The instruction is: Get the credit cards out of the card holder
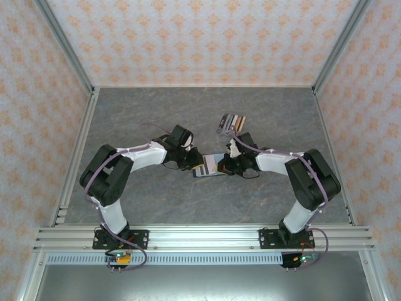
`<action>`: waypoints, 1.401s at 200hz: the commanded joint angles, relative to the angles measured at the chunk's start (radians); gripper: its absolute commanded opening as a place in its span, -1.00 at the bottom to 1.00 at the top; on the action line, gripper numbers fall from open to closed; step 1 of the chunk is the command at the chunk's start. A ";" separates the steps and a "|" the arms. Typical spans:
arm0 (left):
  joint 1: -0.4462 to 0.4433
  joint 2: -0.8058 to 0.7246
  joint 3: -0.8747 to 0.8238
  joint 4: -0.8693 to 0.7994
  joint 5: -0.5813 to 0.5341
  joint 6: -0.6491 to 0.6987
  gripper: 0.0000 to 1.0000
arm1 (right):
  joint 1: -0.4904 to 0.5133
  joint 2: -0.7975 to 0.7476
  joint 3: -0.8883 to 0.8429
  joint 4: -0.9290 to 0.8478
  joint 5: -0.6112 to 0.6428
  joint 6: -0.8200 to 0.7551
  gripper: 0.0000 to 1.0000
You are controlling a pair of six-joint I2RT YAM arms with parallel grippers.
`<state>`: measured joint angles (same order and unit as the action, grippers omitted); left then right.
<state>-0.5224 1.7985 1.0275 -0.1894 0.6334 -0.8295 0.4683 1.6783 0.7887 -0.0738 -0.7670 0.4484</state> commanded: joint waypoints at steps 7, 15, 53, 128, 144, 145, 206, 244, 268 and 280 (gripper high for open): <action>-0.010 0.027 0.042 -0.003 0.008 0.019 -0.70 | -0.006 0.013 -0.009 0.027 0.003 0.011 -0.92; -0.010 0.033 0.042 -0.003 0.006 0.020 -0.70 | -0.006 0.013 -0.010 0.029 0.003 0.012 -0.91; -0.012 0.058 0.031 -0.002 -0.003 0.015 -0.72 | -0.006 0.011 -0.011 0.032 0.000 0.014 -0.87; -0.011 0.078 -0.004 -0.066 -0.063 0.035 -0.75 | -0.006 0.016 0.027 0.024 0.023 0.012 -0.56; -0.011 0.079 -0.010 -0.070 -0.066 0.038 -0.76 | -0.006 0.021 0.038 0.028 0.033 0.013 -0.56; -0.010 0.079 -0.010 -0.070 -0.066 0.038 -0.76 | -0.006 0.022 0.038 0.028 0.033 0.013 -0.56; -0.007 0.081 -0.020 -0.079 -0.075 0.043 -0.77 | -0.007 0.046 0.062 0.082 0.059 0.046 -0.56; -0.005 0.081 -0.018 -0.080 -0.072 0.044 -0.78 | -0.008 0.084 0.084 0.114 0.039 0.065 -0.57; -0.006 0.080 -0.018 -0.080 -0.069 0.043 -0.78 | -0.007 0.096 0.083 0.143 0.024 0.073 -0.66; -0.005 0.080 -0.017 -0.079 -0.069 0.043 -0.78 | -0.008 0.094 0.078 0.156 0.019 0.076 -0.71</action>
<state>-0.5285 1.8576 1.0405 -0.1932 0.6197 -0.8101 0.4683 1.7626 0.8509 0.0219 -0.7399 0.5121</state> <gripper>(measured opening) 0.112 0.163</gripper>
